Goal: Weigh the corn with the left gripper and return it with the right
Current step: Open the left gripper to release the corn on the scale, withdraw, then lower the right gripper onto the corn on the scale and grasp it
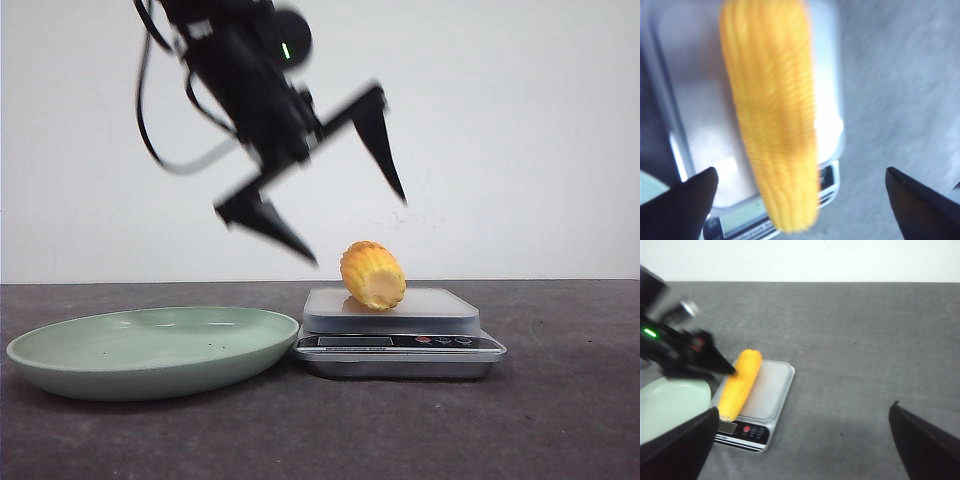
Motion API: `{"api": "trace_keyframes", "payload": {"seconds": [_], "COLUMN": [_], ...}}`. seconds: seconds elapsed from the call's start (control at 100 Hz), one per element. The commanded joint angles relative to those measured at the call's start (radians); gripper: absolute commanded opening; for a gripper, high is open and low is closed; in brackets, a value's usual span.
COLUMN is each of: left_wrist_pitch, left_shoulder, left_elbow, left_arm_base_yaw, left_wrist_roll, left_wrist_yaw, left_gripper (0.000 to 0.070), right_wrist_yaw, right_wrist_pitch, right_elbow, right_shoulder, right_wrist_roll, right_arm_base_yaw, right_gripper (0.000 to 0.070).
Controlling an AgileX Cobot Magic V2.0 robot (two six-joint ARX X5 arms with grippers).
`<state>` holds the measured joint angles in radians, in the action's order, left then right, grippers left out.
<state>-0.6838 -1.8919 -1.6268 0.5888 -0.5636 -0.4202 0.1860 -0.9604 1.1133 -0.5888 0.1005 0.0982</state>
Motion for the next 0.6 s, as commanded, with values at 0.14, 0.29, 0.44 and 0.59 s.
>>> {"api": "trace_keyframes", "payload": {"seconds": [0.14, 0.29, 0.44, 0.59], "left_wrist_pitch": [-0.082, -0.184, -0.222, -0.249], "left_shoulder": [0.248, 0.464, 0.676, 0.860], "left_elbow": [-0.039, -0.039, -0.039, -0.039], "left_arm_base_yaw": [0.007, 0.019, 0.021, 0.021], "left_wrist_roll": [0.136, 0.222, 0.255, 0.277], "left_wrist_yaw": [0.113, 0.162, 0.168, 0.197], "left_gripper": [0.0700, 0.0548, 0.0106, 0.0015], "right_wrist_yaw": [0.037, 0.183, 0.333, 0.393], "right_wrist_pitch": [0.010, 0.048, 0.137, 0.266], "right_elbow": [-0.011, -0.028, -0.032, -0.032], "right_shoulder": [-0.005, -0.011, -0.057, -0.150], "right_wrist_roll": [-0.011, 0.011, 0.070, 0.136], "right_arm_base_yaw": [0.004, 0.005, 0.010, 0.058], "right_gripper": [0.0695, 0.0695, 0.0694, 0.0595]}}
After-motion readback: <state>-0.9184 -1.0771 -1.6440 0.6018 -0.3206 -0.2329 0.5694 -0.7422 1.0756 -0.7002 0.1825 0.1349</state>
